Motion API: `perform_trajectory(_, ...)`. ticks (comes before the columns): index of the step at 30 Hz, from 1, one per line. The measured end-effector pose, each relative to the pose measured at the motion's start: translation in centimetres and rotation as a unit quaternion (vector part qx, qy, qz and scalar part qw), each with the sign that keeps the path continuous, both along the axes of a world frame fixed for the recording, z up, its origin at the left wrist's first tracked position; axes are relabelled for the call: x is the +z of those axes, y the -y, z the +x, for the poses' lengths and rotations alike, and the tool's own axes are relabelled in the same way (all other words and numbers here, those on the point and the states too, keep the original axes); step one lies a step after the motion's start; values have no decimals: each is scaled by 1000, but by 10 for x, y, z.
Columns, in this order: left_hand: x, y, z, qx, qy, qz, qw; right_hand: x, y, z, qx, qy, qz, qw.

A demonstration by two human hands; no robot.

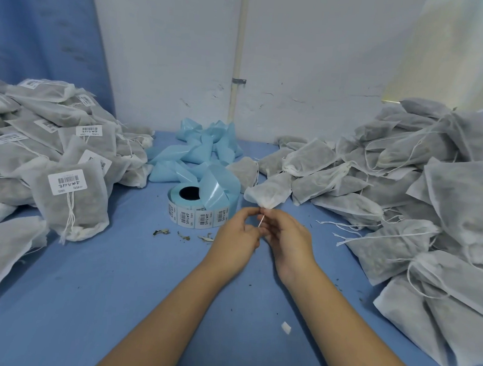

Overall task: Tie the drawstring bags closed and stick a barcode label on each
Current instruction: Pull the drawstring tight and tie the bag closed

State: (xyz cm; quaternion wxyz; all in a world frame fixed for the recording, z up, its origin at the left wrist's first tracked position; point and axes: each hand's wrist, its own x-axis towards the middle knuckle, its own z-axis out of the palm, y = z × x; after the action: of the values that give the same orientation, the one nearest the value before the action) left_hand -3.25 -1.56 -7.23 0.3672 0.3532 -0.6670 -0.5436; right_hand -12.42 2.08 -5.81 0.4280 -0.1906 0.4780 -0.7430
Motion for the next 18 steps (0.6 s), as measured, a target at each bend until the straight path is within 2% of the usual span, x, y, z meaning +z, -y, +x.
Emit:
perform_trajectory(3,-4,-5,0,37,16,-44,998,2,-1,-4,42,29,-14,999)
perform_trajectory(6,-5,-5,4,104,55,-137,984,5,-2,-10,76,15,-5,997)
perform_trajectory(8,-5,-2,9,132,111,-211,962,5,-2,-11,58,-52,17,997)
perform_trajectory(10,-5,0,13,149,189,-271,932,2,-2,-13,16,-197,47,979)
perform_trajectory(12,-6,2,16,173,234,-292,911,-1,-2,-16,-22,-348,75,934)
perform_trajectory(15,-5,1,17,188,226,-302,907,-2,-4,-17,-52,-493,92,863)
perform_trajectory(18,-2,-3,15,186,205,-344,897,-3,-6,-13,-84,-640,119,754)
